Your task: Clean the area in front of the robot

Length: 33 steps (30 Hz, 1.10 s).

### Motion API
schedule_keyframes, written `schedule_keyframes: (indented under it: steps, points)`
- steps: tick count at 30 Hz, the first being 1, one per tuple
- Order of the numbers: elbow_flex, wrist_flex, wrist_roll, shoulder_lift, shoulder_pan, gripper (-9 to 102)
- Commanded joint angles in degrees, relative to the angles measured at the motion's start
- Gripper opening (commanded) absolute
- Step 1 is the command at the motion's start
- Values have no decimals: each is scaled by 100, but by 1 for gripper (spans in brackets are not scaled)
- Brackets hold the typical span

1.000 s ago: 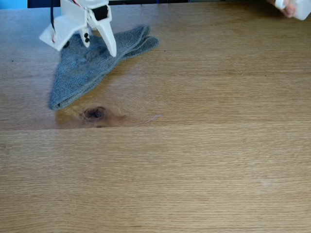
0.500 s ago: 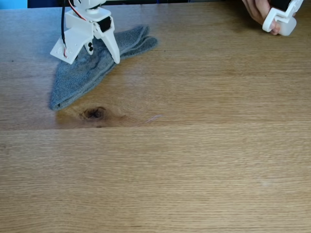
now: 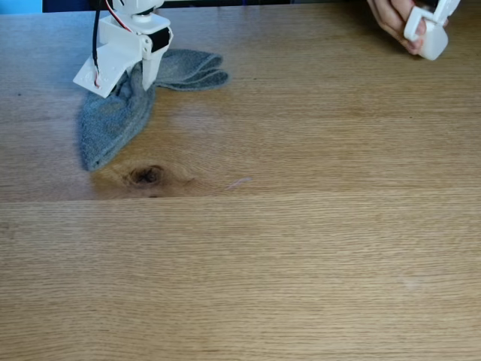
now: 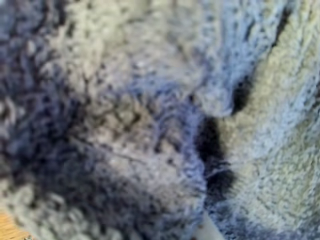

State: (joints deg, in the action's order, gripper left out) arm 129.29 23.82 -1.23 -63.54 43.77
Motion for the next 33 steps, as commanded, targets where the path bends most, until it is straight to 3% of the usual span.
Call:
schedule_keyframes:
  steps: [1, 8, 18, 22, 33]
  points:
    - [-492, -817, 26, -404, 237, 0]
    - [-492, -360, 229, -2250, -422, 0]
    - [-501, 2320, 580, -4720, -2048, 0]
    - [-492, 3146, 387, -5098, -2804, 0]
    - [-492, 4175, -940, -5590, -4465, 0]
